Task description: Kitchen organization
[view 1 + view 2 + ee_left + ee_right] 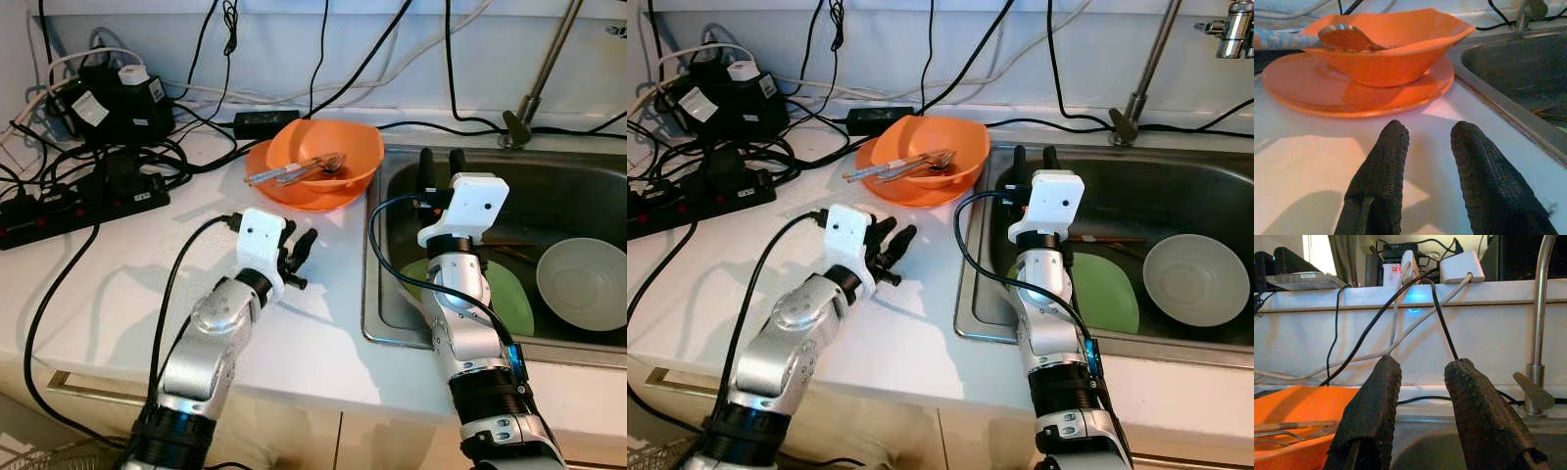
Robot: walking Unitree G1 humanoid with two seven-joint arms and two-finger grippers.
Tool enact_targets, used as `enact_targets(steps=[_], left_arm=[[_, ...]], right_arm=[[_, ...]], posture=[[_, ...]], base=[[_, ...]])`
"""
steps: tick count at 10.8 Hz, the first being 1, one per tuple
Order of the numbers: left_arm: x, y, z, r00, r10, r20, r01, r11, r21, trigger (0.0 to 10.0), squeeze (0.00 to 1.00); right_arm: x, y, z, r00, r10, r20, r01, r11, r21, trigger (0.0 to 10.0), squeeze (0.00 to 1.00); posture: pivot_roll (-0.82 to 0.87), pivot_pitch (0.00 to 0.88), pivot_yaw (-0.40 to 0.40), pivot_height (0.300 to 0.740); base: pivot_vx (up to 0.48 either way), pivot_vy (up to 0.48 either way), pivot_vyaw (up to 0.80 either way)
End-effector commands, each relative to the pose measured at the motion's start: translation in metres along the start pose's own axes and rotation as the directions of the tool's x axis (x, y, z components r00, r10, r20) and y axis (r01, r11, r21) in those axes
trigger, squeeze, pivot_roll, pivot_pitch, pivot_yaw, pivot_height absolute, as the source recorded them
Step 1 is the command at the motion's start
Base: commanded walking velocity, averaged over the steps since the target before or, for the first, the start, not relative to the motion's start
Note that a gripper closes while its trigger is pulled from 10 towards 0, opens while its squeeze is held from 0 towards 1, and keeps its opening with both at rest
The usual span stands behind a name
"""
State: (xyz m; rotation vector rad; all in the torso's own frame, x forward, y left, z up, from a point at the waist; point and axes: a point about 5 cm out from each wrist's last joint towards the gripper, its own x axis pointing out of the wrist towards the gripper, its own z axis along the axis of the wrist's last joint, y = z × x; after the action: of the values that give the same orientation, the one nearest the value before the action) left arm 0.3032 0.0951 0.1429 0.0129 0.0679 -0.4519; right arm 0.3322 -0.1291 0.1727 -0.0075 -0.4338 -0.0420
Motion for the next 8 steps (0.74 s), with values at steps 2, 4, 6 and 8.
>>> enact_targets(steps=[2,4,6,8], left_arm=[[0.006,0.007,0.001,0.999,0.012,-0.037,-0.012,1.0,0.01,10.0,0.0],[0.014,0.011,0.009,0.999,0.043,-0.017,-0.044,0.998,-0.044,10.0,1.0],[0.026,0.013,0.014,0.998,0.053,-0.015,-0.054,0.997,-0.059,10.0,1.0],[0.037,0.009,0.016,0.999,0.019,-0.039,-0.021,0.999,-0.042,10.0,1.0]], right_arm=[[0.002,0.001,0.001,1.0,-0.006,0.006,0.006,1.0,0.003,10.0,0.0],[0.002,0.0,0.001,1.0,-0.014,0.005,0.014,1.0,0.002,10.0,0.0],[0.002,0.0,0.001,1.0,-0.019,0.006,0.019,1.0,0.003,10.0,0.0],[0.003,0.0,0.001,1.0,-0.019,0.008,0.019,1.0,0.003,10.0,0.0]], posture=[[0.08,0.0,0.083,0.74],[0.08,0.0,0.084,0.74],[0.08,0.0,0.085,0.74],[0.08,0.0,0.089,0.74]], base=[[0.0,0.0,0.0],[0.0,0.0,0.0],[0.0,0.0,0.0],[0.0,0.0,0.0]])
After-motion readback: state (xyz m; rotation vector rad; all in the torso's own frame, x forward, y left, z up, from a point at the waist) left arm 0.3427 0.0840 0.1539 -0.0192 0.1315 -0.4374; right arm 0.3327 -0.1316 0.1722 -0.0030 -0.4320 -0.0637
